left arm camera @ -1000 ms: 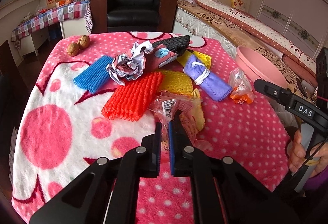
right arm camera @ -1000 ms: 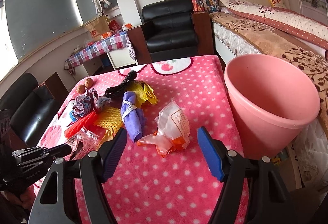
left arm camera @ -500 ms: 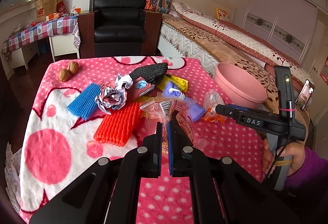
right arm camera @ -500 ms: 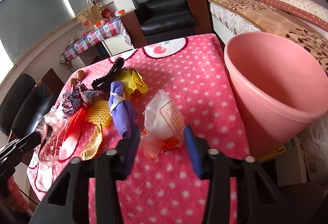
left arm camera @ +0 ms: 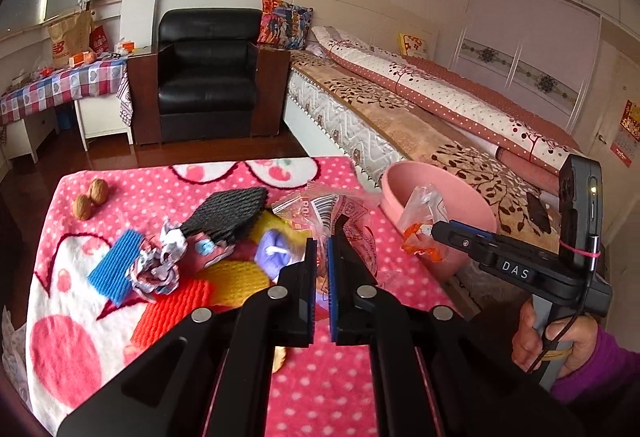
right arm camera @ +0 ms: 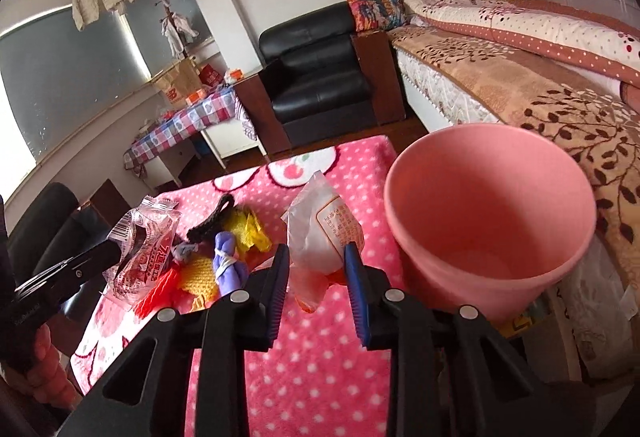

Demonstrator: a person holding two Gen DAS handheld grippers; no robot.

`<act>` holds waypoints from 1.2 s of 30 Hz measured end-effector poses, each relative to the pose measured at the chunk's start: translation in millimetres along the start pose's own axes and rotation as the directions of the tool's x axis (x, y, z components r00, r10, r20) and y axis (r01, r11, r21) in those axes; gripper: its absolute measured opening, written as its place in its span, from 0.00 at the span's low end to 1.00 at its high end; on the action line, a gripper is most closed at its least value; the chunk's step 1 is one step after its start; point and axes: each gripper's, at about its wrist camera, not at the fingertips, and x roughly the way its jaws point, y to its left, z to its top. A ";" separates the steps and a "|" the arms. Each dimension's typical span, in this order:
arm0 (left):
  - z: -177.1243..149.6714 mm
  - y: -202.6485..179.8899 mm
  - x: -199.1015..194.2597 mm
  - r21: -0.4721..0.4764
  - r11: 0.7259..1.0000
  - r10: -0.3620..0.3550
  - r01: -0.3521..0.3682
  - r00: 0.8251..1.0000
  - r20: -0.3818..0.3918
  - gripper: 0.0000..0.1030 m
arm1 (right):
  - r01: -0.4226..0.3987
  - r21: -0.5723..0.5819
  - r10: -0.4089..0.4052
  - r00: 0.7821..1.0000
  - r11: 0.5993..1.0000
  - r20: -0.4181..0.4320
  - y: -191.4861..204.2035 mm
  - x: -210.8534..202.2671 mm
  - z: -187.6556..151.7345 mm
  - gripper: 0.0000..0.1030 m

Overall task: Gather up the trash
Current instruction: 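Carry both wrappers over the pink bucket and open both tools to drop them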

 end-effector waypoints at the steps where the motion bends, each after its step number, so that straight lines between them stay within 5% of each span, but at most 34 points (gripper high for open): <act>1: 5.0 -7.5 4.3 0.011 1.000 -0.008 0.008 1.000 0.008 0.04 | 0.008 0.014 -0.008 1.000 1.000 0.012 -5.9 -4.3 3.8 0.27; 16: 48.4 -111.4 106.4 0.098 0.986 -0.131 0.134 0.991 -0.035 0.04 | 0.227 0.169 -0.243 0.967 0.959 0.081 -98.9 -20.9 31.1 0.27; 28: 40.3 -129.8 181.3 0.073 0.987 -0.130 0.140 0.983 -0.126 0.05 | 0.304 0.170 -0.313 0.949 0.937 0.028 -120.1 4.4 29.2 0.32; 31: 40.0 -128.0 185.1 0.068 0.987 -0.135 0.145 0.982 -0.134 0.25 | 0.310 0.165 -0.320 0.947 0.936 0.034 -119.0 4.1 28.7 0.48; 33: 39.9 -126.7 185.8 0.057 0.986 -0.148 0.157 0.979 -0.144 0.36 | 0.318 0.166 -0.328 0.944 0.933 0.038 -119.0 3.1 28.7 0.50; 36: 41.9 -124.2 181.9 0.043 0.985 -0.162 0.170 0.977 -0.136 0.36 | 0.312 0.173 -0.324 0.945 0.934 0.044 -116.6 -0.7 28.7 0.50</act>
